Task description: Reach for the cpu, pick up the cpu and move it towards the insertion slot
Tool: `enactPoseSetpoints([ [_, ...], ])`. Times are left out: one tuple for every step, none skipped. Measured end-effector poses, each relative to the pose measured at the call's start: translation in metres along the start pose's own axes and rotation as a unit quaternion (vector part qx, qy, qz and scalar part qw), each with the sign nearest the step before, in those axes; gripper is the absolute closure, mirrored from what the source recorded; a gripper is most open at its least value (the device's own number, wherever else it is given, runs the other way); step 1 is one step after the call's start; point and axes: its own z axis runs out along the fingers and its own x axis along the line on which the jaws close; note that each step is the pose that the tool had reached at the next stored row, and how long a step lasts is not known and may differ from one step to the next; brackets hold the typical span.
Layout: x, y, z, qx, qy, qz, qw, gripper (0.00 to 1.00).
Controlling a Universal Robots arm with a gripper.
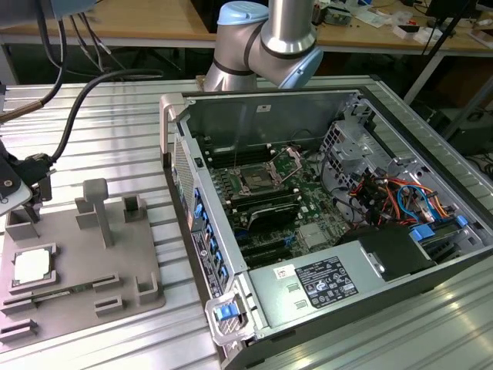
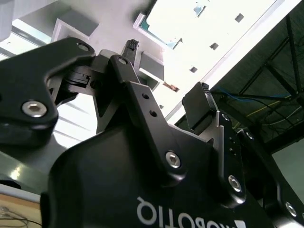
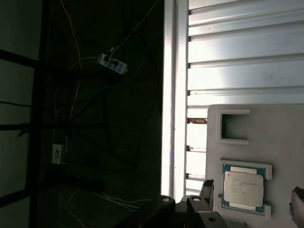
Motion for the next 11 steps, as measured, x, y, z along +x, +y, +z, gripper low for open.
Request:
enactPoseSetpoints([
  [0.0000, 0.0000, 0.0000, 0.0000, 0.0000, 0.000, 1.00000, 0.34],
  [0.0001, 0.0000, 0.0001, 0.0000, 0.0000, 0.000, 1.00000, 0.34],
  [0.0001, 0.0000, 0.0001, 0.0000, 0.0000, 0.000, 1.00000, 0.34],
  [0.0001, 0.0000, 0.0001, 0.0000, 0.0000, 0.000, 1.00000, 0.34],
  [0.0001, 0.0000, 0.0000, 0.0000, 0.0000, 0.000, 1.00000, 0.34],
  [0.0001, 0.0000, 0.0001, 0.0000, 0.0000, 0.000, 1.00000, 0.34],
  [0.0001, 0.0000, 0.0001, 0.0000, 0.0000, 0.000, 1.00000, 0.34],
  [0.0001, -0.0001, 0.0002, 0.0000, -0.0001, 0.000, 1.00000, 0.34],
  [0.0002, -0.0003, 0.0004, -0.0001, -0.0001, 0.000, 1.00000, 0.34],
  [0.0002, -0.0013, 0.0007, 0.0000, -0.0001, 0.000, 1.00000, 0.34],
  [0.0002, -0.0019, 0.0012, 0.0000, -0.0003, 0.000, 1.00000, 0.34],
])
